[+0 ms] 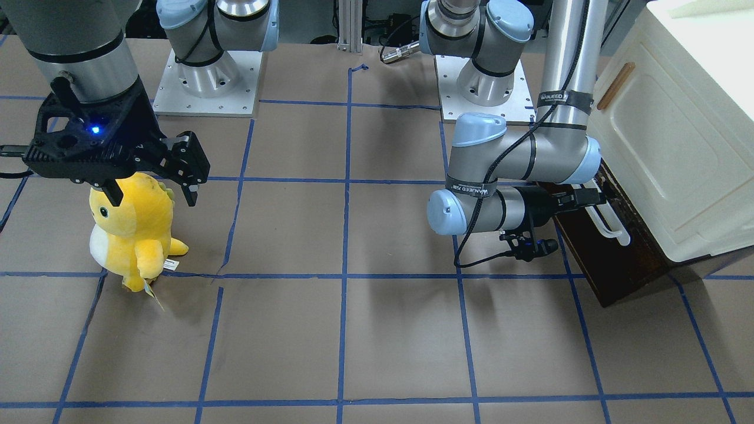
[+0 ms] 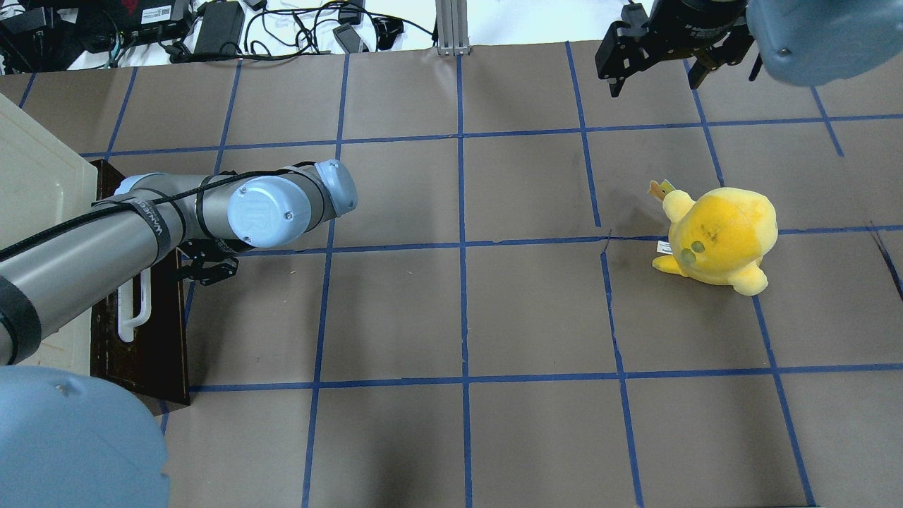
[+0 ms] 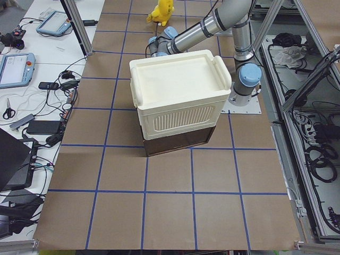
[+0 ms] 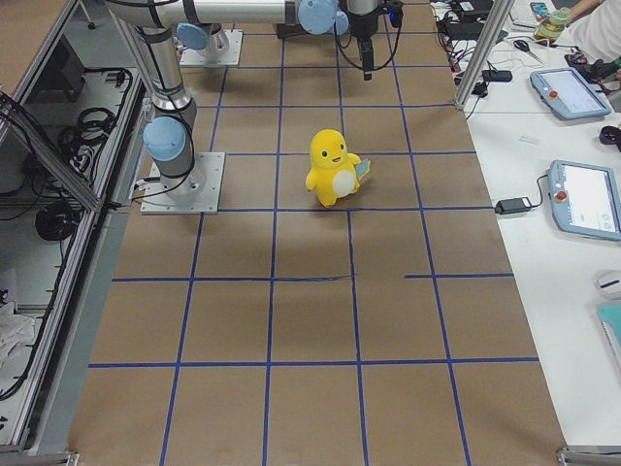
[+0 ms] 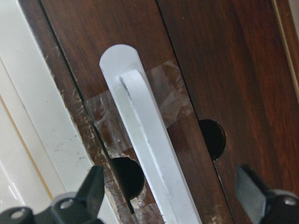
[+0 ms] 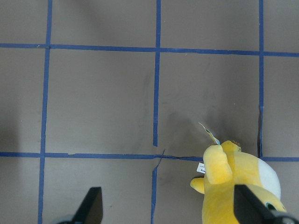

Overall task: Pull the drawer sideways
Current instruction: 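Pull the handle with the left gripper, sliding the drawer outward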

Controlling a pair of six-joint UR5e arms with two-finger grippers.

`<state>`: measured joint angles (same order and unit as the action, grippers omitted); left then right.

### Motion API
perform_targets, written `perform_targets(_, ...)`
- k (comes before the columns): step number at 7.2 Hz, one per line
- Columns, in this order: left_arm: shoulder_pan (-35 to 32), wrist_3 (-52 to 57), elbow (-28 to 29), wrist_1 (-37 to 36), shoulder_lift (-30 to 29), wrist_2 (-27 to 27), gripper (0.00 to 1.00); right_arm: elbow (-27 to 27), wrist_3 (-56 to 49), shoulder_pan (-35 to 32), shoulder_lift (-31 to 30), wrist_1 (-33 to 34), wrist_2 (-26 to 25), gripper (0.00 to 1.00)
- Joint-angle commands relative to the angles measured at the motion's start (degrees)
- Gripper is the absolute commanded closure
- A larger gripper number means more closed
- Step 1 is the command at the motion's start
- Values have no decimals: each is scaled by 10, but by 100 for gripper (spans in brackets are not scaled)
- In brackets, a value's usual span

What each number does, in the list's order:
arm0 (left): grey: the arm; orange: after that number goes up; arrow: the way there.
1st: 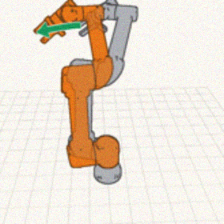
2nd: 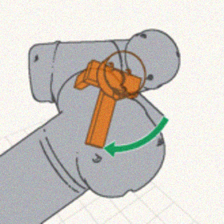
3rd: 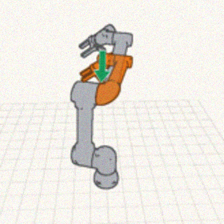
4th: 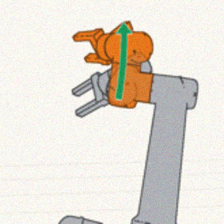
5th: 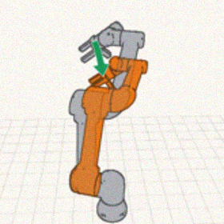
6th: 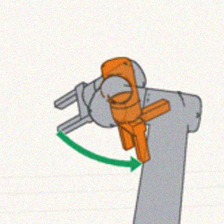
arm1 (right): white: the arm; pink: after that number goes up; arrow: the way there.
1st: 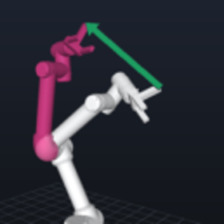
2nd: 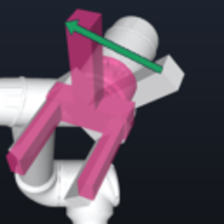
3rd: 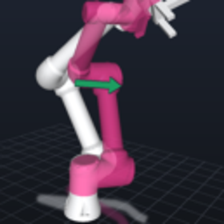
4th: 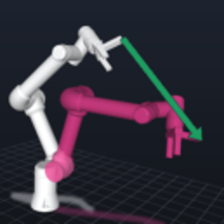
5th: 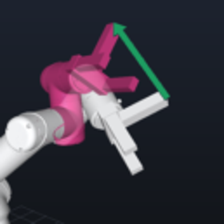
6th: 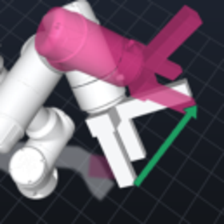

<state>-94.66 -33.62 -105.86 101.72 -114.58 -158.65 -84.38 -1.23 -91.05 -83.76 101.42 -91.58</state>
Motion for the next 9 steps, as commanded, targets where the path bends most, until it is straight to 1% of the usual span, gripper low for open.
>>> perform_targets(1,0,1,0,17,1,-2,70,0,0,0,0,0,0,0)
perform_targets(3,0,1,1,17,1,-2,72,0,0,0,0,0,0,0)
perform_targets(6,0,0,4,16,-6,-2,79,0,0,0,0,0,0,0)
perform_targets(9,-21,0,9,19,-5,-2,80,0,0,0,0,0,0,0)
